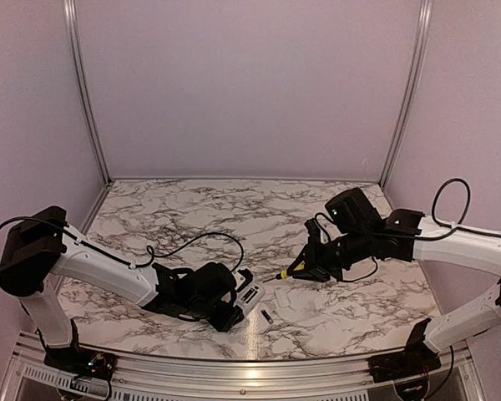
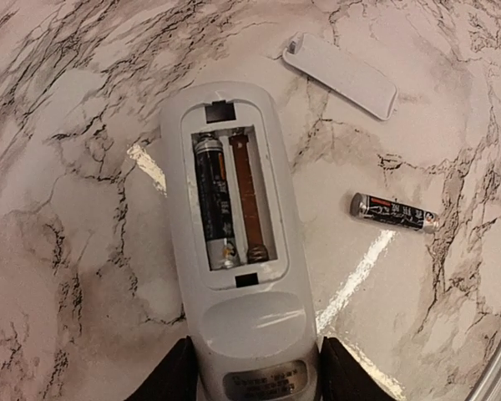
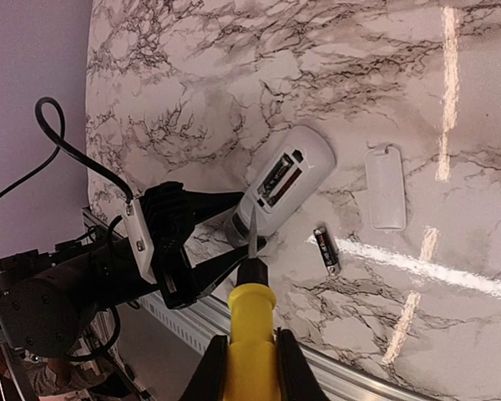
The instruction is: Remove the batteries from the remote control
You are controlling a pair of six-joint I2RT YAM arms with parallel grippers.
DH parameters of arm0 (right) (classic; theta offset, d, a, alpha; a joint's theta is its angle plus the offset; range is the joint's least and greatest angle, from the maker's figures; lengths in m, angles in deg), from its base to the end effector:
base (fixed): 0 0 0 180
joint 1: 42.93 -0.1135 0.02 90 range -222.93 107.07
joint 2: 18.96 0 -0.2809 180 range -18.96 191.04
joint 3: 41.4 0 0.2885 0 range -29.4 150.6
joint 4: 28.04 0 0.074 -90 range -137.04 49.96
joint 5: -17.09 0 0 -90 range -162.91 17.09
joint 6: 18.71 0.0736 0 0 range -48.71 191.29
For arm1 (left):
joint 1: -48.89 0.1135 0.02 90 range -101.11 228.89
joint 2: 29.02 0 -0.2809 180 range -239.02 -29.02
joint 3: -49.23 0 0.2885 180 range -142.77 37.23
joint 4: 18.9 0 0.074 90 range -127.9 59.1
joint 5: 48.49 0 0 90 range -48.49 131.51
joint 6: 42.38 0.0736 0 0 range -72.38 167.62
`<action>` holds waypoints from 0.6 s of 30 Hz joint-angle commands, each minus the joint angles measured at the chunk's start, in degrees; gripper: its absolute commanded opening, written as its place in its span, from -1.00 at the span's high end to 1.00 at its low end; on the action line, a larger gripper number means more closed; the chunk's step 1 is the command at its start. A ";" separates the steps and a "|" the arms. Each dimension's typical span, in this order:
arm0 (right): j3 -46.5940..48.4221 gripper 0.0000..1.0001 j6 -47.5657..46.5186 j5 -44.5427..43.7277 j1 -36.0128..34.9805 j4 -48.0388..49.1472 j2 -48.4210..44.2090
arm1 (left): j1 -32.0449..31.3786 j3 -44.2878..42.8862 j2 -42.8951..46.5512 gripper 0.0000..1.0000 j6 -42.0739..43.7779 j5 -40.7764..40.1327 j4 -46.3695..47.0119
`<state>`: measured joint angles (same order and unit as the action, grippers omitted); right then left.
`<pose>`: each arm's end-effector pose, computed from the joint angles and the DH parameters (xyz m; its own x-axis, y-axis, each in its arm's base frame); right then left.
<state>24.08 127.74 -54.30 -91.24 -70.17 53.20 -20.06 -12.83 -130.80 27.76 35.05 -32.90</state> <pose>0.1921 0.2510 0.2392 -0.9829 0.0839 -0.1638 -0.0513 0.7300 0.6816 0.1465 -0.3576 0.0855 -0.5792 0.5652 -0.5874 0.7513 0.6497 -0.1157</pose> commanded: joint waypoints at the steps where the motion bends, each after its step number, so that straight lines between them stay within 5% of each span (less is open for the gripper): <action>1: 0.33 1.00 7.93 -3.66 -3.01 2.49 1.13 | -0.93 -0.47 -2.53 0.06 1.96 6.15 -1.43; 18: 1.38 1.00 23.53 -12.00 -6.69 4.22 6.41 | -0.84 -1.42 -2.04 0.23 -3.92 1.52 -4.85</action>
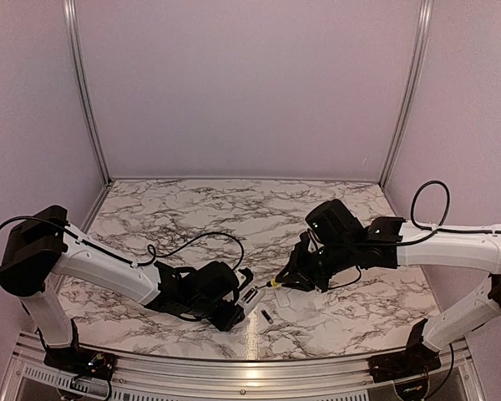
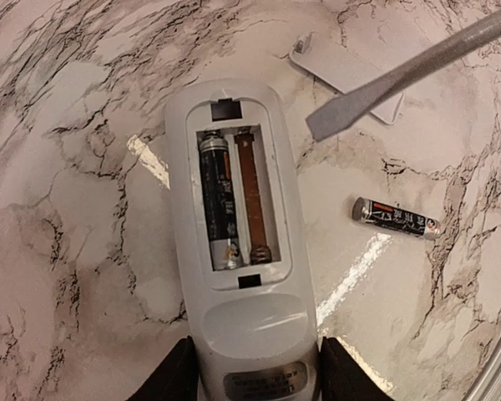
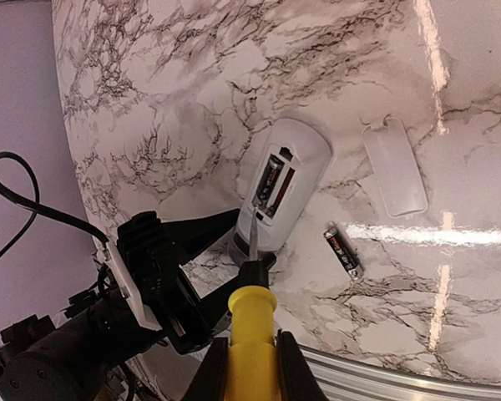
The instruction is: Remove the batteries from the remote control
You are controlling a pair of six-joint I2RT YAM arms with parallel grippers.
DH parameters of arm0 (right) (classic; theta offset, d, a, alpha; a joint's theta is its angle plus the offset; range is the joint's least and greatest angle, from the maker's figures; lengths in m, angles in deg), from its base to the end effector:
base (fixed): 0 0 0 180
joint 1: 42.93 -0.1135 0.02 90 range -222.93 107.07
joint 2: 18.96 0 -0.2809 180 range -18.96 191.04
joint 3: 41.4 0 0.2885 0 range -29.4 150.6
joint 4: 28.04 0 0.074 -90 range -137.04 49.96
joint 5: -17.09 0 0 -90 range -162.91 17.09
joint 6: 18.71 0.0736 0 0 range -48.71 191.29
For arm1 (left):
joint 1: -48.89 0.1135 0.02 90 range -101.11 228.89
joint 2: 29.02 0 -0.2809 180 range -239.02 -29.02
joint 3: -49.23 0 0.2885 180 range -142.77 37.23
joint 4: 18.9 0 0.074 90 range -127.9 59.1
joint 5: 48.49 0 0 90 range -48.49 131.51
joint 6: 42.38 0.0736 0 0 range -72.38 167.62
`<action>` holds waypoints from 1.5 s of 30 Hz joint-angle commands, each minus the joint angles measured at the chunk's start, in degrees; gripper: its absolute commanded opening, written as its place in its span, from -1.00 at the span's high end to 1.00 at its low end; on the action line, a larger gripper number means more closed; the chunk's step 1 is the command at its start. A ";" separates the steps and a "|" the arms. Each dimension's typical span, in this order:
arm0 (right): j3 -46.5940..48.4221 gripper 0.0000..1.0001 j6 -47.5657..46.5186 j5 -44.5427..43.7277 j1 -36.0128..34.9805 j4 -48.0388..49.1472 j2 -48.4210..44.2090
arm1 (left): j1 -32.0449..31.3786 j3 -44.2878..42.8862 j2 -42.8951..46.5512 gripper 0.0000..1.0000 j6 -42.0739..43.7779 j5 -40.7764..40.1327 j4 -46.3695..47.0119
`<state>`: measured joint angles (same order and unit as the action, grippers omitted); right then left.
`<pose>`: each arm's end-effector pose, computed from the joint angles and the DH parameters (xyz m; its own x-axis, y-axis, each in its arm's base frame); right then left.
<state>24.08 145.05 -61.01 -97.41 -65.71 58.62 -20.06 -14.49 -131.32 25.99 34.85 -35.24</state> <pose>0.1828 0.2823 0.2159 -0.9630 0.2680 -0.0295 0.1815 0.7253 0.6641 0.1480 -0.3608 0.0877 -0.6061 0.5555 -0.5692 0.7311 0.6710 -0.1236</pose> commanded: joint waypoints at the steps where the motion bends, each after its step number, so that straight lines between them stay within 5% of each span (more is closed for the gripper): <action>1: 1.64 1.00 6.27 -5.68 -0.47 -0.57 1.39 | -0.79 -0.50 -1.95 0.22 -2.30 1.74 -2.77; 17: 4.20 1.00 3.50 -5.74 -0.48 -0.07 6.43 | 1.89 -8.21 -6.74 0.20 -7.40 2.00 -5.66; 45: 3.23 1.00 2.42 -6.70 0.60 1.88 8.10 | 1.89 -8.96 -7.37 0.22 -6.52 3.82 -6.60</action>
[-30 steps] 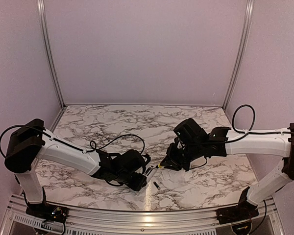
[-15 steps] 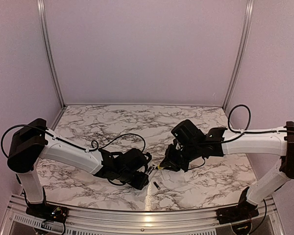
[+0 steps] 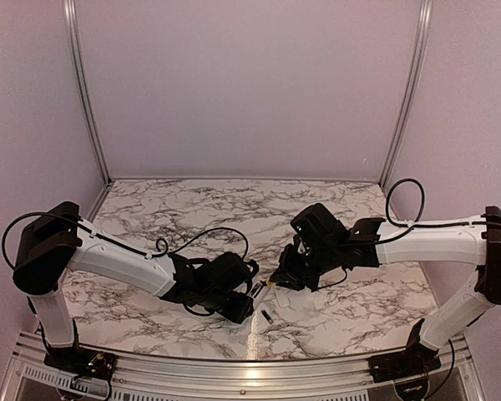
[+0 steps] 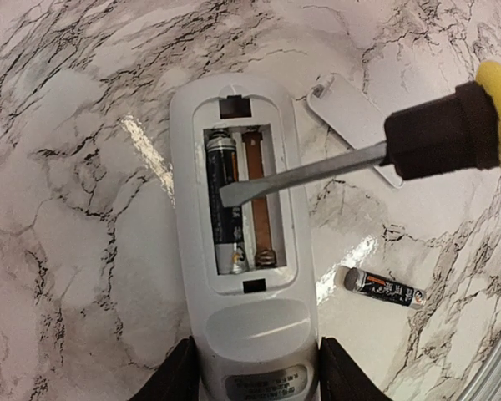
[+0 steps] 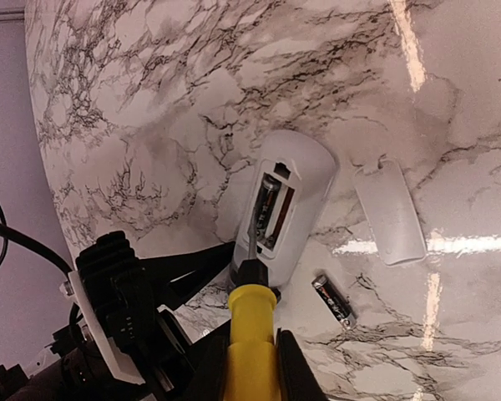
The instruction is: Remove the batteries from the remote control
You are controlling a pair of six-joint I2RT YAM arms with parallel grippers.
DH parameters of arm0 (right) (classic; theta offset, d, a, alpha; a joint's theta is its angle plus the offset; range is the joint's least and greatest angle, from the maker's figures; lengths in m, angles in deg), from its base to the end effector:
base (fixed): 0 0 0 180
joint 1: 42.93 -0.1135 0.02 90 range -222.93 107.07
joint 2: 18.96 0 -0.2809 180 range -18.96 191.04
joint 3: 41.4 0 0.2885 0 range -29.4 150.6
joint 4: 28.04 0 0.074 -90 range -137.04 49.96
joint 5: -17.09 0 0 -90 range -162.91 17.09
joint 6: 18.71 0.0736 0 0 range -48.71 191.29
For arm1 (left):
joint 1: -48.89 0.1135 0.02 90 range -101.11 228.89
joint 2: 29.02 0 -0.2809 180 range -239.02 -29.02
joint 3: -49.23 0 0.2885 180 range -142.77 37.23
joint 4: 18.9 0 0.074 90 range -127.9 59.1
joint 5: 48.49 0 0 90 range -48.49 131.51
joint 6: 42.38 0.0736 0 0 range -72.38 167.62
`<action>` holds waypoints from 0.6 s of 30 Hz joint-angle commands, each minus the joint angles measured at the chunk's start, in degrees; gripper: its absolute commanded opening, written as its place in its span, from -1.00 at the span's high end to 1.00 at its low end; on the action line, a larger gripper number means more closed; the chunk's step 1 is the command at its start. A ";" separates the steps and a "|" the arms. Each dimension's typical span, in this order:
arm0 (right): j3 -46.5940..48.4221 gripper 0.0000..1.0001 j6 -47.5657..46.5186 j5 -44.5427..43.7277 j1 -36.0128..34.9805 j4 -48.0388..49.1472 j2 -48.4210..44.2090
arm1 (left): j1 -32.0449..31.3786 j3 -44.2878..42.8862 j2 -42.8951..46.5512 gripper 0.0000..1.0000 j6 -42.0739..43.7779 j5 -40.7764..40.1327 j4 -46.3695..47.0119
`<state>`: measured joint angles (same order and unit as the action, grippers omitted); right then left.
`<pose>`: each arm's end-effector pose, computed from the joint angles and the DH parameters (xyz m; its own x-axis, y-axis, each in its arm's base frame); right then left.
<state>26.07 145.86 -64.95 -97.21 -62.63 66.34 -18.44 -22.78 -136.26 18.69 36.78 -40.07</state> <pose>0.2026 0.2992 0.1887 -0.9457 0.3201 -0.0565 0.2190 0.7558 0.6171 0.1677 -0.3856 0.0926 -0.7173 0.4665 -0.5176 0.6342 0.7448 -0.2076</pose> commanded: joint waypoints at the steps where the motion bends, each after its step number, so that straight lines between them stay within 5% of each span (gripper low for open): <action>1: 1.45 1.00 1.42 -2.97 0.39 -1.98 0.19 | 0.27 -0.76 -2.52 0.22 0.72 1.92 -1.86; 18: 2.31 1.00 -1.01 -2.17 0.40 -2.55 0.77 | 0.27 -2.13 -3.69 0.22 0.71 2.18 -2.14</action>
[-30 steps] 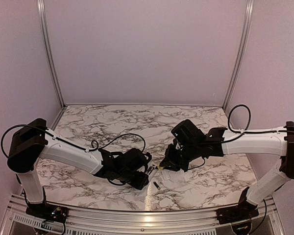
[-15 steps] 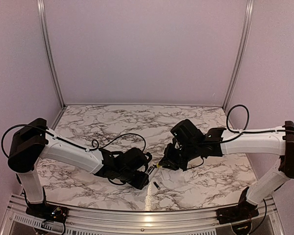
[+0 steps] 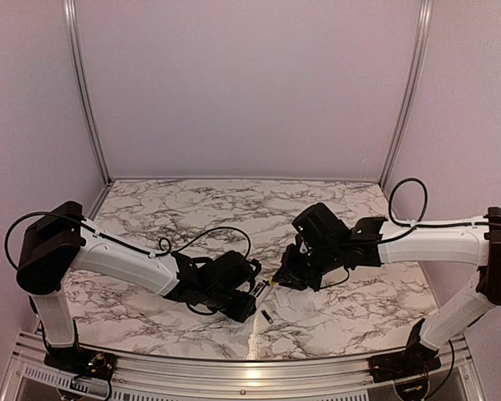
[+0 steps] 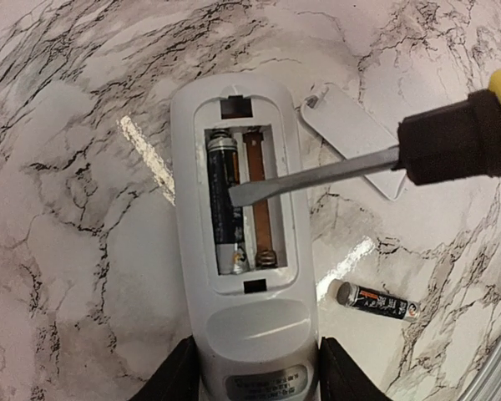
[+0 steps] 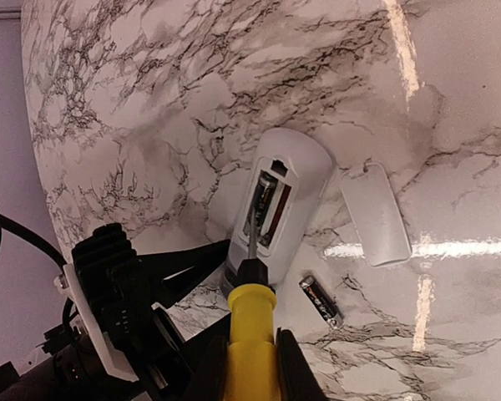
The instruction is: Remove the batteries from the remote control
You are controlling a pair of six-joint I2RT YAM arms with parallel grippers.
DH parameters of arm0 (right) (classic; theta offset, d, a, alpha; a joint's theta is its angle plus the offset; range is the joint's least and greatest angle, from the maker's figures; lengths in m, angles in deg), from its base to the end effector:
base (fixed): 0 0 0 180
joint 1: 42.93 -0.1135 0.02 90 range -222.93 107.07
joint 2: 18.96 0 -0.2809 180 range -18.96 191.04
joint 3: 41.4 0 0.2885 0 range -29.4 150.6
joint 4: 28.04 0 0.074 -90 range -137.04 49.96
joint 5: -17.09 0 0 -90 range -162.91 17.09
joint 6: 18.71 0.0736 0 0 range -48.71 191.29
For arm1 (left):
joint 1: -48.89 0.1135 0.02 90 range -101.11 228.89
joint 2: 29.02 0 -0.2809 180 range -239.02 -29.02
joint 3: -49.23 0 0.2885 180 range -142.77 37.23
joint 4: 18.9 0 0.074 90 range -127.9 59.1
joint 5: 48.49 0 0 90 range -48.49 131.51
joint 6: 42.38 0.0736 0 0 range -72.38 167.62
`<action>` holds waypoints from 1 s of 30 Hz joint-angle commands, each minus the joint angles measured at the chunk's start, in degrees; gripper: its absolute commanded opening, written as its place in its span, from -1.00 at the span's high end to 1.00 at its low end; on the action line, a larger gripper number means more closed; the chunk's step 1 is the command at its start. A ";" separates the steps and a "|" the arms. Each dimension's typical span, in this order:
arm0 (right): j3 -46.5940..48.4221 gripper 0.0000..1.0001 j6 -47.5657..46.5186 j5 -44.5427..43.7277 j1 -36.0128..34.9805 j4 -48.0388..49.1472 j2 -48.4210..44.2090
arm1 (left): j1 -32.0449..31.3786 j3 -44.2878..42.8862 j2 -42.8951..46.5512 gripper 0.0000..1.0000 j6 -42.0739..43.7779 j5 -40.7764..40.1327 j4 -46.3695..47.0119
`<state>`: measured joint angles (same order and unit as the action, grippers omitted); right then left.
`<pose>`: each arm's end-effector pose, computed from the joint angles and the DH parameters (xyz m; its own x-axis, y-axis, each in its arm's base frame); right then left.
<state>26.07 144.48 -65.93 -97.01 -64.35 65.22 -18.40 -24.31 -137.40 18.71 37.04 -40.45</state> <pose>0.2018 0.2938 0.1925 -0.9461 0.3137 -0.0810 0.2038 0.7706 0.6039 0.1701 -0.3916 0.0925 -0.7180 0.4672 -0.5159 0.6350 0.7432 -0.2108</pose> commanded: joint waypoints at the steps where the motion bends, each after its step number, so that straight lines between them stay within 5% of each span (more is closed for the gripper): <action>1: 2.63 1.00 0.11 -1.16 0.21 -1.10 2.14 | 0.25 -0.60 -2.62 0.22 0.69 1.96 -1.74; 16: 6.03 1.00 -1.50 -3.61 1.00 -9.26 0.15 | 0.25 -1.65 -3.48 0.23 1.04 2.18 -2.48; 30: 2.74 1.00 -1.24 -1.56 1.52 -6.97 1.33 | 0.31 -2.03 -4.06 0.23 1.04 2.35 -2.49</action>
<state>28.71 141.92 -66.32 -95.99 -69.75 65.42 -18.18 -26.12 -138.62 19.46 37.56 -41.08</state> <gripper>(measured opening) 0.149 0.475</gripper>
